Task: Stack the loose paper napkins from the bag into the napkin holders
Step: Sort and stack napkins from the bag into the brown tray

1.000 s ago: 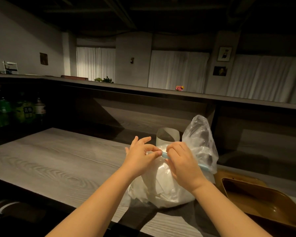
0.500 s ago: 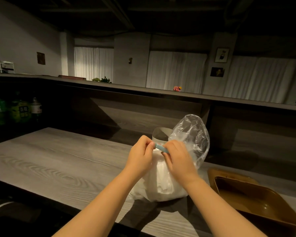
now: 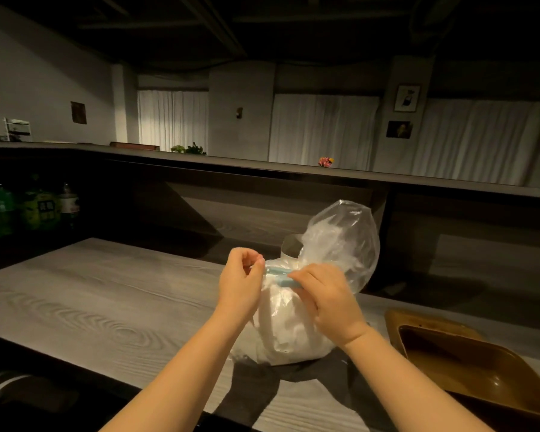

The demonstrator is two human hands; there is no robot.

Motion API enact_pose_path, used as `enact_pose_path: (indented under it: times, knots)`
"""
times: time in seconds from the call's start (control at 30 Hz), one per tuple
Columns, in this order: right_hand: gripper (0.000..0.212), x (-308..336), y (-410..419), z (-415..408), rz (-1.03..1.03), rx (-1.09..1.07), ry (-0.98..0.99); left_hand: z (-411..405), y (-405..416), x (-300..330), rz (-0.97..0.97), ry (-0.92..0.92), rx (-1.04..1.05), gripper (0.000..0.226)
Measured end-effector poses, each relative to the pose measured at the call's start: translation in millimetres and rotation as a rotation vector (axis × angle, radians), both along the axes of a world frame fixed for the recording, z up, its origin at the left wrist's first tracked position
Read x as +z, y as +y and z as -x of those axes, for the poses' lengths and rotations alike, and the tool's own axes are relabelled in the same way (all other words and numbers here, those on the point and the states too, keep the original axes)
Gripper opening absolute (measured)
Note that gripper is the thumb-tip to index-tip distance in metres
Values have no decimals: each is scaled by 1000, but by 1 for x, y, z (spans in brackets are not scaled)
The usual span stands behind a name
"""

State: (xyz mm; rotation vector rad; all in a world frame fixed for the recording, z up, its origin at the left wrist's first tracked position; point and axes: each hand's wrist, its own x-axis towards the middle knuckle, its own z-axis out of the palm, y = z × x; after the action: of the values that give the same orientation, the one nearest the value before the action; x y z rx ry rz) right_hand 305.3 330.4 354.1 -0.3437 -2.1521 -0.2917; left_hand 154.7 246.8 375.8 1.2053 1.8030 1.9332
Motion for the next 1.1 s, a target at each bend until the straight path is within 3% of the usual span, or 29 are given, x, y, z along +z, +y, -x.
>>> enact_pose_path:
  times: [0.07, 0.13, 0.23, 0.3, 0.5, 0.63, 0.7, 0.77, 0.93, 1.1]
  knots:
    - [26, 5, 1, -20, -125, -87, -56, -16, -8, 3, -146, 158, 40, 20]
    - [27, 7, -1, -41, -195, -163, -129, -39, -16, 3, -259, 262, -80, 22]
    - [28, 8, -3, -75, -232, -232, -205, -74, -24, -5, -275, 312, -295, 17]
    - [28, 11, -2, -100, -220, -277, -195, -86, -22, -13, -277, 299, -312, 15]
    - [20, 21, 2, -169, -145, -412, -156, -123, -14, -24, 92, 273, -523, 12]
    - [30, 24, -3, -196, -110, -410, -162, -159, 6, -12, 299, 49, -661, 94]
    - [32, 26, -5, -207, -92, -419, -164, -173, 21, -5, 312, -72, -684, 114]
    - [32, 27, -6, -216, -61, -438, -176, -182, 34, -1, 270, -61, -707, 105]
    - [32, 29, 2, -231, 7, -493, -227, -198, 63, 1, 153, 171, -650, 39]
    - [33, 28, 30, -245, 95, -543, -180, -199, 89, 12, 105, 194, -669, 22]
